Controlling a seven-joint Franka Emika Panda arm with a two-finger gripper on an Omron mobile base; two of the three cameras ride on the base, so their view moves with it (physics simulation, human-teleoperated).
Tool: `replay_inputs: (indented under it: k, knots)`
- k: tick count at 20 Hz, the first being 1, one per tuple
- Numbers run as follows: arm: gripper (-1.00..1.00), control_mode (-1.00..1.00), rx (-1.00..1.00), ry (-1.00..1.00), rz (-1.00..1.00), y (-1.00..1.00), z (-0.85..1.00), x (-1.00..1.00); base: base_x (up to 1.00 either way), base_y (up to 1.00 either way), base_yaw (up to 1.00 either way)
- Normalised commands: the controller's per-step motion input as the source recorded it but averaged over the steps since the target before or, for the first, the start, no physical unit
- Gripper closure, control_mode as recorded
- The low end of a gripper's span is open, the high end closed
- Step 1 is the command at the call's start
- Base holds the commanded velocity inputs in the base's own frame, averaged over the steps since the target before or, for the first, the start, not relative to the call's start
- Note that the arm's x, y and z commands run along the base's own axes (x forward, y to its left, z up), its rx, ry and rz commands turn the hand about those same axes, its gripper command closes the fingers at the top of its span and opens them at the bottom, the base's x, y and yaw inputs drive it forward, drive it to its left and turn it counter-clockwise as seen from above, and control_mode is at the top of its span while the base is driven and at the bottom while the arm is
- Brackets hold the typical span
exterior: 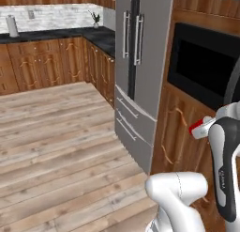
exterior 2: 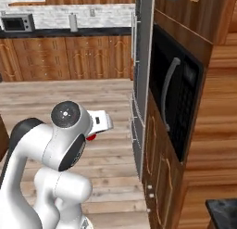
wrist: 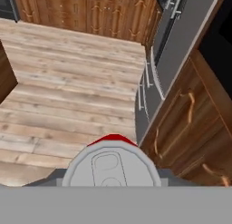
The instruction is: Four empty soda cans are scattered around the kitchen. Gather all the cans and cluster them next to the stove for recycling.
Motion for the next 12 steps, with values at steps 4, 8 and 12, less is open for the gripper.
replay_inputs:
  k: [4,8,12]
  knots:
    - [1.0,1.0,0.0,0.0,0.0,0.0,0.0,0.0,0.58,0.68,0.09]
    - [1.0,1.0,0.0,0.0,0.0,0.0,0.0,0.0,0.57,0.75,0.07]
    - [1.0,1.0,0.0,0.0,0.0,0.0,0.0,0.0,0.95,0.68,0.01]
